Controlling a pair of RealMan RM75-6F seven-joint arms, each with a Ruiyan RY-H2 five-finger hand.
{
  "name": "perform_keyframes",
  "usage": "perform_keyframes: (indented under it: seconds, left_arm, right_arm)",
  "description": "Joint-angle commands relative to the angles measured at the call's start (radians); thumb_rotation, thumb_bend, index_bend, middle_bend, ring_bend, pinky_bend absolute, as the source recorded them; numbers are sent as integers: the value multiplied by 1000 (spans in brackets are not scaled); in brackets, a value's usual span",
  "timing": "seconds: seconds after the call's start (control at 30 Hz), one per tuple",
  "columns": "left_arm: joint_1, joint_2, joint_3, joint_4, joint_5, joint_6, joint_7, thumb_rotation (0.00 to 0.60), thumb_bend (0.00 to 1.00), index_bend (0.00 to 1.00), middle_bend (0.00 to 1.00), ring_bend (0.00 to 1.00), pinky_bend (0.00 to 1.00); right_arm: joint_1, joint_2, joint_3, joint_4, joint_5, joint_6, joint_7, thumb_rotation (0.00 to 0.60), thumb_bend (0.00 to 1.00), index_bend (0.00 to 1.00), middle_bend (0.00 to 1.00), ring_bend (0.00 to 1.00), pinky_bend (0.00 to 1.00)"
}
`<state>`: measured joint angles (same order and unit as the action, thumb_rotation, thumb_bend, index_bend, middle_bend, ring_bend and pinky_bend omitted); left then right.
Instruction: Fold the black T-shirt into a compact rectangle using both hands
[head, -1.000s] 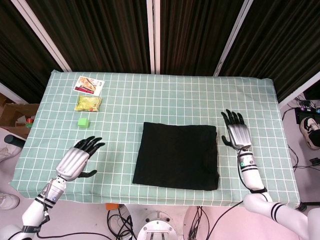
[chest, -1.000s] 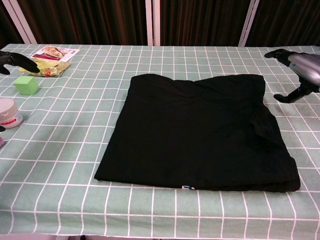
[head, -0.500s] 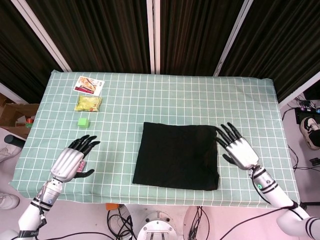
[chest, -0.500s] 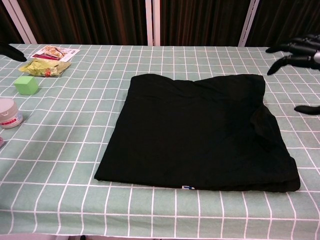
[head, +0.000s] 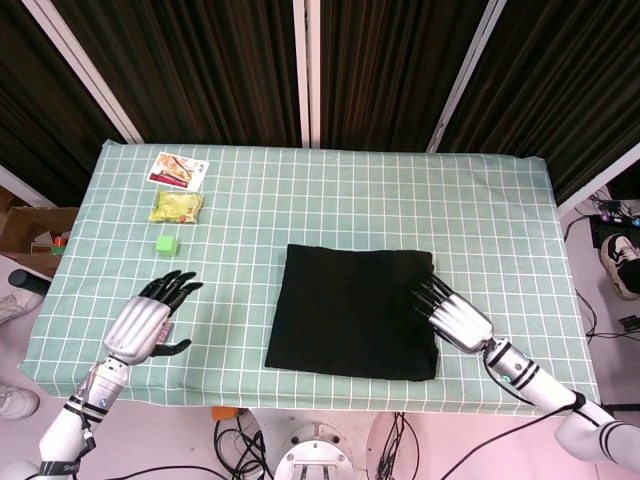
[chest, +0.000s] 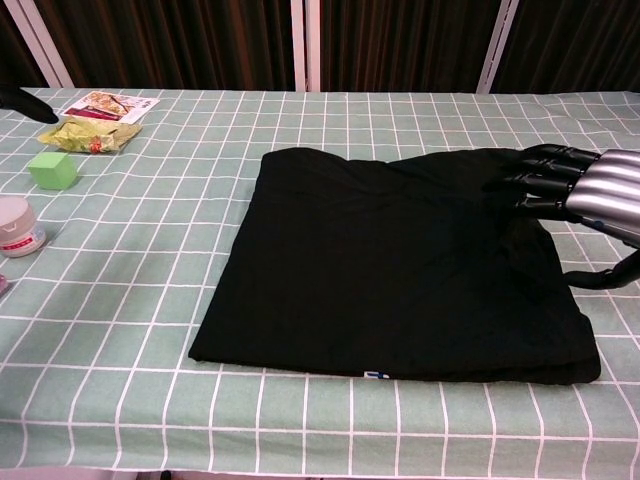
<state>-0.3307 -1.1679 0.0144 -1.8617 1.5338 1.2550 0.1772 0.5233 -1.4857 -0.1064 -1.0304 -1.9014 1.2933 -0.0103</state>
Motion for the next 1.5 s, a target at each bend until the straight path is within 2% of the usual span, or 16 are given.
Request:
perform_keyframes:
  seconds: [0.03,0.5,0.73,0.9,1.2,1.3,1.5]
  left_arm:
    - [0,1,-1,1,-3,-2,-3,600,145,161,86,60,183]
    - [-1,-2,3,3,-9,-19,-3,600,145,161,85,60,183]
    - [-7,-2,-2,-6,-21,-31,7,600,146,161,86,61,183]
    - [-4,2,-2,-8,-20,-28,0,600,146,161,86,61,183]
    - [-5,11,0,-4,-11,-31,-37,600,145,161,86,61,183]
    - [-7,17,-2,-3,-9,-31,-51,600,145,161,86,60,184]
    - [-6,25,-2,-5,1,-25,-68,600,145,161,86,60,184]
  right_arm:
    - [18,-26,-7,21,-9,-16,13,600,176,293,114,0,0]
    - [18,16,-48,70,3,-15,53,600,176,337,142,0,0]
    - [40,-56,-42,140,-7,-7,61,600,176,345,153,0,0]
    - [44,-107,-55,223,-28,23,71,600,185,403,180,0,0]
    - [16,-233,-54,444,-36,174,167,600,322,537,248,8,0]
    - [6,-275,-55,520,-37,225,196,600,359,594,282,45,0]
    - [-16,-334,-56,648,-24,294,245,600,513,726,365,118,0]
